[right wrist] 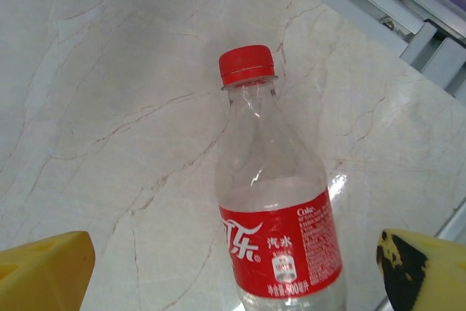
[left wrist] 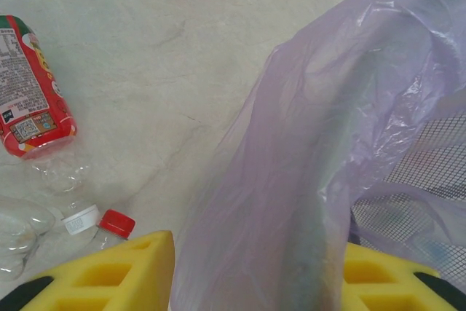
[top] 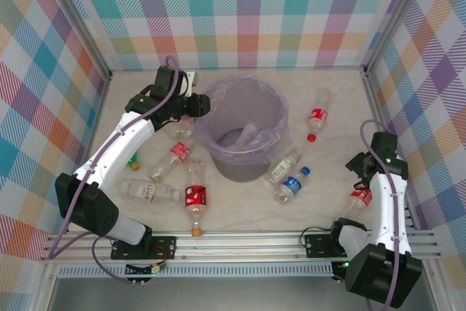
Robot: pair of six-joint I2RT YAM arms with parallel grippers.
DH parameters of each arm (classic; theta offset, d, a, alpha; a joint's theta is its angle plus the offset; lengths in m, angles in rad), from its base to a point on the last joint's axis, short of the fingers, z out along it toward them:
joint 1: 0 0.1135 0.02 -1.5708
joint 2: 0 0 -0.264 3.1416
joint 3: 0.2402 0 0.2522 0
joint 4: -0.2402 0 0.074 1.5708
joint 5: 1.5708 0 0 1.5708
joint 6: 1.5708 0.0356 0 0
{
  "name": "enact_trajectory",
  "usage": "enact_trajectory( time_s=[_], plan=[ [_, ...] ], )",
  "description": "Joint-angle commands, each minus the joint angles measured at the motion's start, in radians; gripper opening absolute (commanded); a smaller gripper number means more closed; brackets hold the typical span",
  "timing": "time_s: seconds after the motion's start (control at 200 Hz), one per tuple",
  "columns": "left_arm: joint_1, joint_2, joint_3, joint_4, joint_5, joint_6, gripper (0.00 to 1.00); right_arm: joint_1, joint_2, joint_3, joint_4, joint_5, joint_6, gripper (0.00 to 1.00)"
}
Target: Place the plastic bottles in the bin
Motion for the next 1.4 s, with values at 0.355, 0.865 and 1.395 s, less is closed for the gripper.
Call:
enact_trajectory(
  time_s=[0.355,0.865,1.395],
  plan=[
    [-0.002,-0.011,-0.040,-0.009,-0.007,0.026,0.45,-0.076,0.168,-0.151,0.267,-0.038,0.092,0.99],
    [-0.002,-0.008,-0.054,-0.004,-0.034,0.034,0.46,-0.130,0.263,-0.158,0.375,-0.195,0.001,0.93],
    [-0.002,0.021,-0.052,-0.003,-0.066,0.019,0.46,-0.129,0.281,-0.113,0.416,-0.434,-0.090,0.65]
  ],
)
